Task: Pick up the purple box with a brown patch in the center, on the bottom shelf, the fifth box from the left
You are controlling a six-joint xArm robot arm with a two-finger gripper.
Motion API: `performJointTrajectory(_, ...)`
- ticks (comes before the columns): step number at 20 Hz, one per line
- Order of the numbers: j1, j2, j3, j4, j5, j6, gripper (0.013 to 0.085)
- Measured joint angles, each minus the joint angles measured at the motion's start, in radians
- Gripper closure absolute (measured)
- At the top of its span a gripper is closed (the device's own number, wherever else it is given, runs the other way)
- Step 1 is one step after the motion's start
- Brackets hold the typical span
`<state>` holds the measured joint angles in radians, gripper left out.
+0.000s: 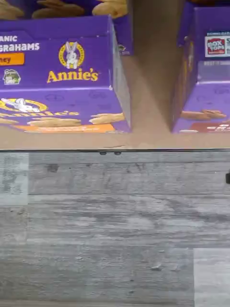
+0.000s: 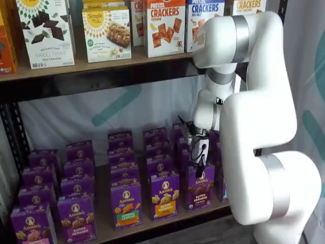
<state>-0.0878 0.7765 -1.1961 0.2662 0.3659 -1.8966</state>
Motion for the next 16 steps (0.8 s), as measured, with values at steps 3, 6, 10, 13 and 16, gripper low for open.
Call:
performJointTrajectory(3,-0.007,0.004,-0.042,-0.064,0.134,0.056,0.0130)
performJointTrajectory(6,-0.004,0.001,-0.037,-0.065,0.145,0.060,0.0130)
performJointTrajectory(10,0.005,-0.002,-0.016,0.006,0.101,0.003,0.0130)
performJointTrajectory(13,0.014,-0.002,0.000,0.091,0.045,-0.067,0.0130)
performJointTrajectory(16,0.022,0.004,0.009,0.147,-0.006,-0.113,0.0130)
